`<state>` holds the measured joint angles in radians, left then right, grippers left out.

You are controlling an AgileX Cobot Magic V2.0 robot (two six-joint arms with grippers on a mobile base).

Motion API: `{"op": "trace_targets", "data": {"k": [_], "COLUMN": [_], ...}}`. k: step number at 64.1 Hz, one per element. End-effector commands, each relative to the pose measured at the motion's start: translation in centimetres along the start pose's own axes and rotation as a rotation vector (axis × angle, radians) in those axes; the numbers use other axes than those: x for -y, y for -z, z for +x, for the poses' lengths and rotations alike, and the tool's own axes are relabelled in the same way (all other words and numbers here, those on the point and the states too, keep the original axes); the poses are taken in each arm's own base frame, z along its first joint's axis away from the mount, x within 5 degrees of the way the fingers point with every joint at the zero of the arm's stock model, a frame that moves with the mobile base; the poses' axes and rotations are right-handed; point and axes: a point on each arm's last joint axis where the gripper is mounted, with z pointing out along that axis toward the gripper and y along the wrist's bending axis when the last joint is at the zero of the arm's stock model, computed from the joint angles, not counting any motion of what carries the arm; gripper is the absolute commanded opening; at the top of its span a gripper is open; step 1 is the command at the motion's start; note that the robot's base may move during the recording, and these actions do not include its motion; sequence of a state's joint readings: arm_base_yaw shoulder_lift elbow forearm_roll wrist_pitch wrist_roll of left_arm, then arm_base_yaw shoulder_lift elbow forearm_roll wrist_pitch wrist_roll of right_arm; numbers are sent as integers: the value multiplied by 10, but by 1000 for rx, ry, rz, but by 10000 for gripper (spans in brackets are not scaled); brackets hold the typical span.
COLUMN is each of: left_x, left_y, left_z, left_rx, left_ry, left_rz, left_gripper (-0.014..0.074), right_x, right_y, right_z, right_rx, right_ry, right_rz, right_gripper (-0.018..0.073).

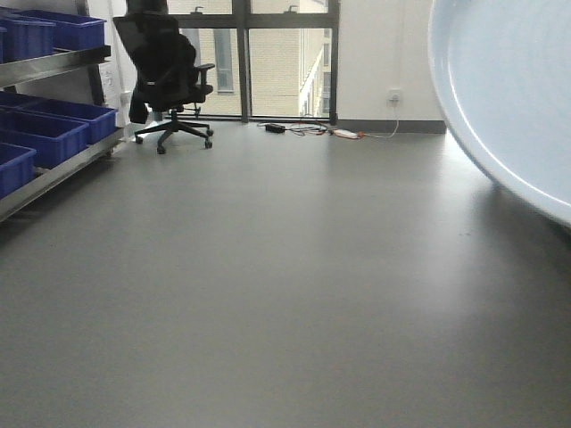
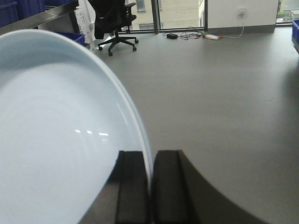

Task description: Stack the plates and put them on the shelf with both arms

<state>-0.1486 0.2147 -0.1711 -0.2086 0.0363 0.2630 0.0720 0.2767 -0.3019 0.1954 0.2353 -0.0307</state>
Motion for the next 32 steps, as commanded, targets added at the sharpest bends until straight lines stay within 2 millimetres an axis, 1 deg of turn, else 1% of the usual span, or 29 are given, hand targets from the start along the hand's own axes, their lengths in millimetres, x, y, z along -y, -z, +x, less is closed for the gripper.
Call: {"op": "trace_targets", "data": {"k": [1, 32], "left_x": [-2, -2], "left_y": [0, 0], "left_z": [-17, -17], "left_rx": [98, 98], "left_ry": [3, 3], "left_rz": [-21, -21], "left_gripper": [80, 80], "right_x": [-1, -1], "right_y": [3, 3], "right_z": [-19, -19], "right_rx": [125, 124], "right_ry": [-3, -3], "right_rz": [-1, -1], "right_gripper": [41, 41]}}
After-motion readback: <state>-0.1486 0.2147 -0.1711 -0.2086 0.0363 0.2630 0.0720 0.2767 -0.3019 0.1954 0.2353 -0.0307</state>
